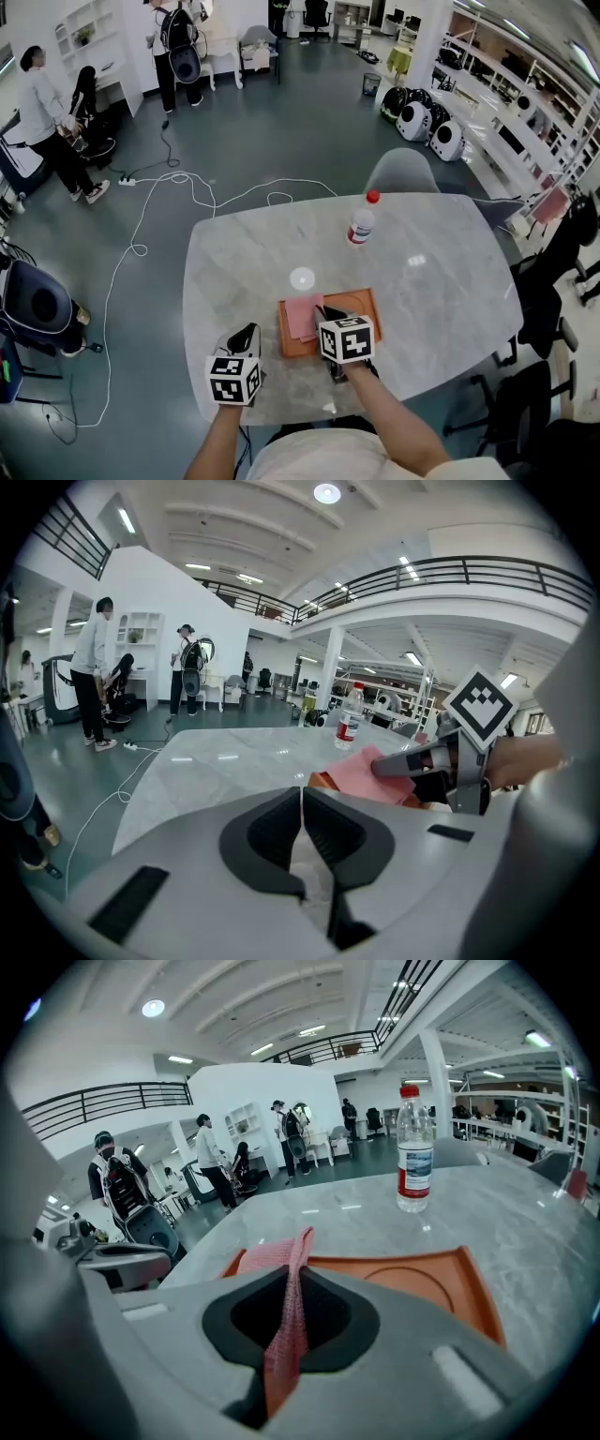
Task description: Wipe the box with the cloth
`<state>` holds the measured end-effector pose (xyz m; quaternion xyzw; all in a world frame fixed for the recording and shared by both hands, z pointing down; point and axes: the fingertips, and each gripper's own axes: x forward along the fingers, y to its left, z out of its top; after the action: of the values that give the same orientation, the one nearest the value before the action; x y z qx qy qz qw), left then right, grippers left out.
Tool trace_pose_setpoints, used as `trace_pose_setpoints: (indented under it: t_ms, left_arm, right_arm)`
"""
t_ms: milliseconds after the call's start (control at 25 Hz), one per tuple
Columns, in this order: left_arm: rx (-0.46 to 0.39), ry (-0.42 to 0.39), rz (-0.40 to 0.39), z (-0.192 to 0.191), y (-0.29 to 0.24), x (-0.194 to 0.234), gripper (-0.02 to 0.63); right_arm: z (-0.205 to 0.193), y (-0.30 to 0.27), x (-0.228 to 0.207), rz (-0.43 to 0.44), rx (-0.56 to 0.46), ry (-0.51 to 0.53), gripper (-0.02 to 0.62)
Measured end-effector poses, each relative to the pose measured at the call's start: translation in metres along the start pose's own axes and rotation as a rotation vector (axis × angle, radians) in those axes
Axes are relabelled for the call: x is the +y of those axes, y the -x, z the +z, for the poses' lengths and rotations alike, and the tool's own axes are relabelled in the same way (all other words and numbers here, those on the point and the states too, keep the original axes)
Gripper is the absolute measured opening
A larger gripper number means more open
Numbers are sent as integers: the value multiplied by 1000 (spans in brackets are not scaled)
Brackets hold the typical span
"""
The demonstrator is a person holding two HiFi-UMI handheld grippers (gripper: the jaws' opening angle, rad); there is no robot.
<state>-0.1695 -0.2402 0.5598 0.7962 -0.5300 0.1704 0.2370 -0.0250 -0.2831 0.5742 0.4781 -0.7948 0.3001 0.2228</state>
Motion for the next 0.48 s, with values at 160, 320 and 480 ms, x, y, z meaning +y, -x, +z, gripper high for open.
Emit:
trace_pose_setpoints:
  t_ms: [160,320,480]
  left_arm:
    - [0,-4,-3,0,-3,-7,15]
    - [0,-4,-3,0,-6,-11,15]
    - [-5,-8,-8,1,-9,-18,15]
  right_arm:
    - [0,6,-12,-18,-1,5,18]
    - [1,13,-25,-38,-4,7,18]
    - [1,22,-41,-66,-3,7,18]
